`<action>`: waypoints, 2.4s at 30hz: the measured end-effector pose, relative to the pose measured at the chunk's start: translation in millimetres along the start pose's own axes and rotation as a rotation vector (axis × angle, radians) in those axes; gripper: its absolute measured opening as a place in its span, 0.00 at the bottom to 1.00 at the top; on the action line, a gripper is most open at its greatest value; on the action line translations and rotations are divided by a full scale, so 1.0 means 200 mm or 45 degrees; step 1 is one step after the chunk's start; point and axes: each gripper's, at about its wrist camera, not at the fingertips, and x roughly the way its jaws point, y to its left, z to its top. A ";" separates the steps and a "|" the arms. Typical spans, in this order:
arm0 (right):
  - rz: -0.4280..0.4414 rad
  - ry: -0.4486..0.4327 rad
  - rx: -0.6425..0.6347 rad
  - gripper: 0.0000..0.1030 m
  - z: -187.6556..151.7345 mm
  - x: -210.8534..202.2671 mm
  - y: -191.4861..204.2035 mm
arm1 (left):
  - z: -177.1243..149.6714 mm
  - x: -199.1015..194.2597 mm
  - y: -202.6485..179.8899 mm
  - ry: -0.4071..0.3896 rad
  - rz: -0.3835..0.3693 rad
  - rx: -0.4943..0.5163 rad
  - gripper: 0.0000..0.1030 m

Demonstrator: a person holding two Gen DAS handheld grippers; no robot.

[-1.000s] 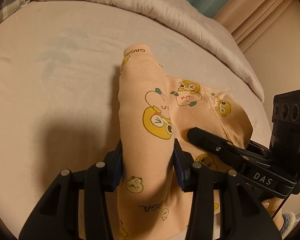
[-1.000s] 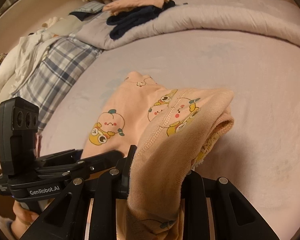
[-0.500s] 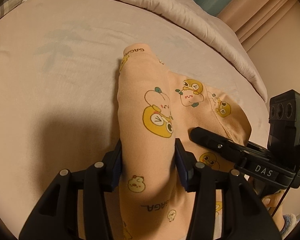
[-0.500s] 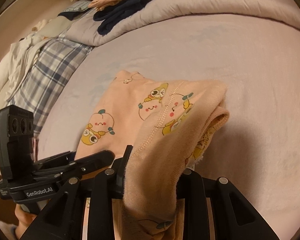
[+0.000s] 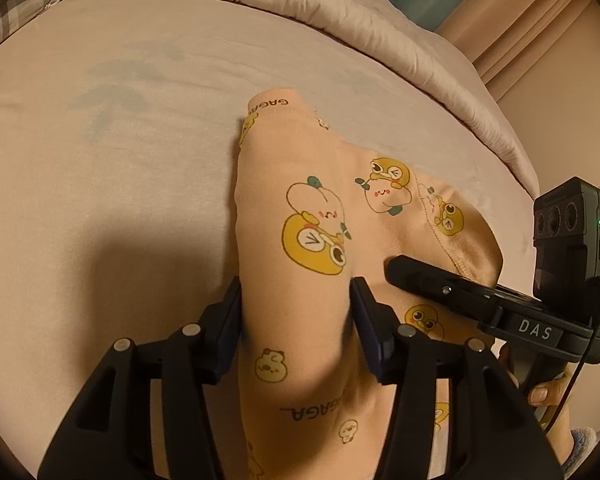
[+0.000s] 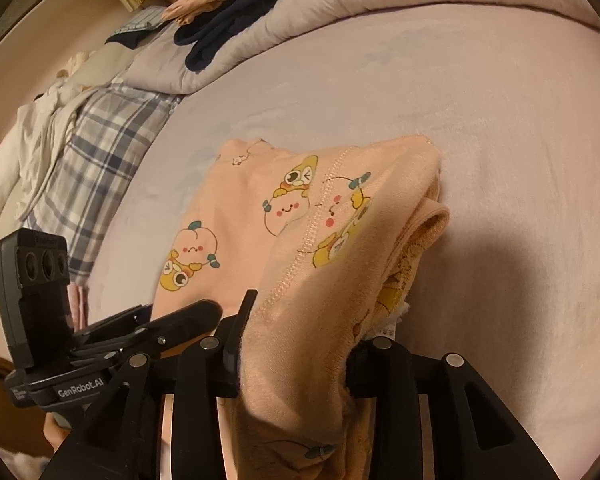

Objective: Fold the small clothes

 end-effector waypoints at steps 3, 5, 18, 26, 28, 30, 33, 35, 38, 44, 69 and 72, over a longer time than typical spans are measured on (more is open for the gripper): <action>0.002 0.002 0.022 0.38 -0.01 -0.01 -0.01 | -0.01 -0.01 0.00 -0.005 0.004 -0.001 0.52; 0.002 -0.001 0.034 0.39 -0.01 -0.03 -0.02 | -0.01 -0.02 0.01 -0.008 0.004 -0.007 0.52; -0.032 -0.032 0.055 0.40 -0.03 -0.10 -0.04 | -0.07 -0.11 0.04 -0.039 0.040 -0.017 0.52; -0.069 -0.050 0.044 0.40 -0.06 -0.14 -0.02 | -0.11 -0.15 0.02 -0.052 0.081 -0.003 0.52; -0.081 -0.046 0.022 0.40 -0.08 -0.14 -0.01 | -0.12 -0.15 0.02 -0.049 0.091 0.004 0.52; -0.105 -0.041 0.007 0.40 -0.08 -0.13 -0.01 | -0.12 -0.14 0.03 -0.039 0.095 -0.001 0.52; -0.118 -0.030 0.020 0.40 -0.07 -0.11 -0.02 | -0.12 -0.12 0.03 -0.033 0.110 -0.001 0.52; -0.123 -0.031 0.020 0.40 -0.07 -0.12 -0.02 | -0.13 -0.13 0.02 -0.041 0.118 0.010 0.52; -0.114 -0.038 -0.021 0.40 -0.09 -0.14 0.00 | -0.16 -0.16 -0.01 -0.052 0.136 0.048 0.50; -0.124 -0.038 -0.094 0.41 -0.13 -0.16 0.03 | -0.22 -0.14 -0.01 -0.032 0.149 0.072 0.50; -0.189 0.034 -0.136 0.44 -0.24 -0.14 0.05 | -0.32 -0.15 -0.05 -0.008 0.190 0.088 0.51; -0.191 0.032 -0.139 0.44 -0.24 -0.16 0.05 | -0.33 -0.16 -0.06 -0.004 0.210 0.089 0.55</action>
